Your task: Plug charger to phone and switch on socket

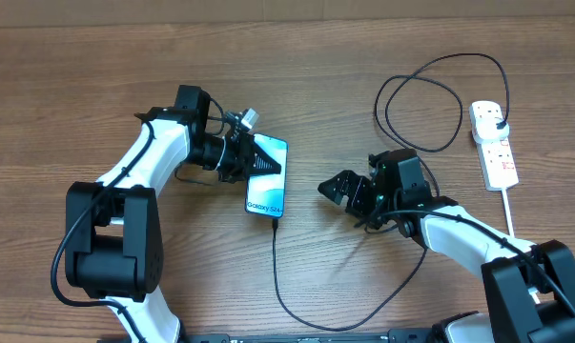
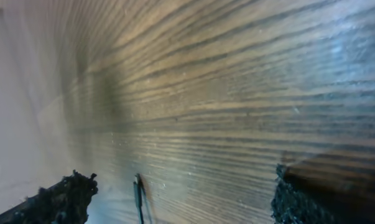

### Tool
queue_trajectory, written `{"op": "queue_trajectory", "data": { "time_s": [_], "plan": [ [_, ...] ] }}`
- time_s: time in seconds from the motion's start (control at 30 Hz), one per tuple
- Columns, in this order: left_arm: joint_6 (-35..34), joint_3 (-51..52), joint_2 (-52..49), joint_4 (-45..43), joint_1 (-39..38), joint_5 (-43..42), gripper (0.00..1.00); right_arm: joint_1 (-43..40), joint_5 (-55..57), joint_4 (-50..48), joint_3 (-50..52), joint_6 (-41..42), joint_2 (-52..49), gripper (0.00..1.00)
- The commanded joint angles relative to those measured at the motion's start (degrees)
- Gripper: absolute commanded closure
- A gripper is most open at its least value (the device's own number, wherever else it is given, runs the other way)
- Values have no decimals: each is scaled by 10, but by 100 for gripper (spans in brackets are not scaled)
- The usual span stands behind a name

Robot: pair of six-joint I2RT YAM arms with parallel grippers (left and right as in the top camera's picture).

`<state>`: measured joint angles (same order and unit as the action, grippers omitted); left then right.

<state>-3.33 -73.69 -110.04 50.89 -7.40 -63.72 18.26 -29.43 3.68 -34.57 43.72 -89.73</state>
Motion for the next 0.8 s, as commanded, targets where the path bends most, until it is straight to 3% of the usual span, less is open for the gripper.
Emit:
{"op": "queue_trajectory", "data": {
  "time_s": [0.0, 0.13, 0.37, 0.77],
  "plan": [
    [46, -14, 7, 1, 1, -78, 96, 16, -8, 33, -36, -23, 0, 11],
    [33, -14, 7, -18, 17, -78, 96, 32, 13, 153, -106, -64, 0, 17],
    [18, -14, 7, -52, 65, -77, 96, 97, 139, 362, -249, -93, 0, 16],
    [18, -3, 7, -91, 126, -33, 96, 241, 234, 384, -264, -18, -1, 22]
  ]
}}
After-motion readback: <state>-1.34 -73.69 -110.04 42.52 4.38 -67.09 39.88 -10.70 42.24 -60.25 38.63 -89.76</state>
